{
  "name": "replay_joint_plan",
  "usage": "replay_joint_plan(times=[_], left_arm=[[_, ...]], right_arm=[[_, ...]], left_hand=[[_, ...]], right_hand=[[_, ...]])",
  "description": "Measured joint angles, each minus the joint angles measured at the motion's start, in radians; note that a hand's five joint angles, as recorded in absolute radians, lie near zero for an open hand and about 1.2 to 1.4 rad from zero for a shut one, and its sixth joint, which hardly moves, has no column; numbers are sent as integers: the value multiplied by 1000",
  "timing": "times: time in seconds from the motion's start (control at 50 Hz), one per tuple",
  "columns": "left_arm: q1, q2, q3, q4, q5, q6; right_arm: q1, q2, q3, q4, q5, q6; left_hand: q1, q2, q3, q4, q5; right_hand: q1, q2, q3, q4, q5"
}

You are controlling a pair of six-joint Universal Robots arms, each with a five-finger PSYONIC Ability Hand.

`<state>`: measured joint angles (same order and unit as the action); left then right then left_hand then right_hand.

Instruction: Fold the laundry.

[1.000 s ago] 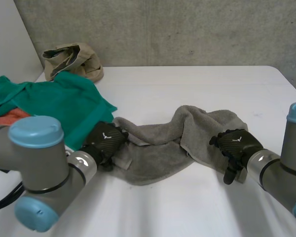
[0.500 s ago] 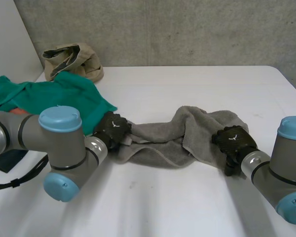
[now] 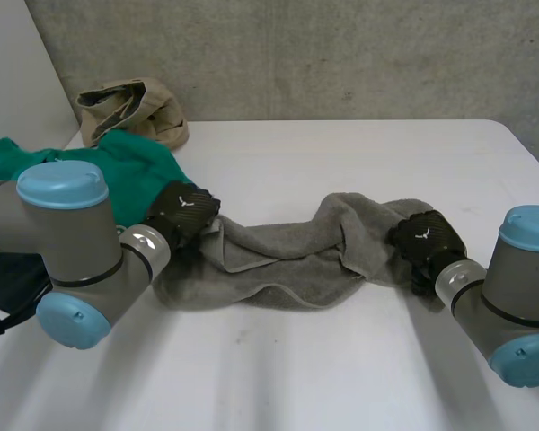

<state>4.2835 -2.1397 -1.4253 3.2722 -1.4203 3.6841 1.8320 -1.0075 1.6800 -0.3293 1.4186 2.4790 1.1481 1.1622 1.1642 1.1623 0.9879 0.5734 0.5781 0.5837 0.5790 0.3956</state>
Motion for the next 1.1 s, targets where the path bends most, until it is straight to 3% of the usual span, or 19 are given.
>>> replay_joint_plan(times=[0.2,0.26,0.34,0.44,0.6,0.74,0.84,1.04,1.08,1.1], left_arm=[[9,17,12,-32,0,-26],[11,21,21,-30,0,-29],[18,11,52,-18,0,-30],[28,-24,149,20,-2,-30],[44,-53,533,129,-27,-84],[48,8,734,230,-61,-292],[65,66,647,265,-68,-390],[104,152,171,335,-12,-443],[104,161,102,342,13,-443],[102,169,57,347,33,-442]], right_arm=[[-13,39,-53,-36,6,-48],[-15,54,-73,-42,8,-63],[-20,77,-117,-55,13,-87],[-29,82,-217,-93,34,-105],[-57,65,-603,-167,77,-75],[-84,44,-888,-213,91,90],[-118,16,-887,-234,68,175],[-178,-62,-538,-153,-82,196],[-180,-69,-471,-105,-105,190],[-180,-72,-421,-60,-120,186]], left_hand=[[0,1,0,3,0],[0,6,0,9,0],[0,22,12,28,0],[0,30,20,36,0],[0,33,29,37,0],[0,33,29,37,0],[0,33,29,37,0],[0,34,29,37,0],[0,34,29,37,0],[0,34,29,37,0]], right_hand=[[67,56,59,61,61],[215,212,206,209,197],[551,587,572,577,570],[551,598,599,614,584],[562,598,601,614,600],[564,598,603,615,613],[564,598,603,615,613],[564,598,603,614,613],[424,433,435,443,447],[235,233,256,265,265]])
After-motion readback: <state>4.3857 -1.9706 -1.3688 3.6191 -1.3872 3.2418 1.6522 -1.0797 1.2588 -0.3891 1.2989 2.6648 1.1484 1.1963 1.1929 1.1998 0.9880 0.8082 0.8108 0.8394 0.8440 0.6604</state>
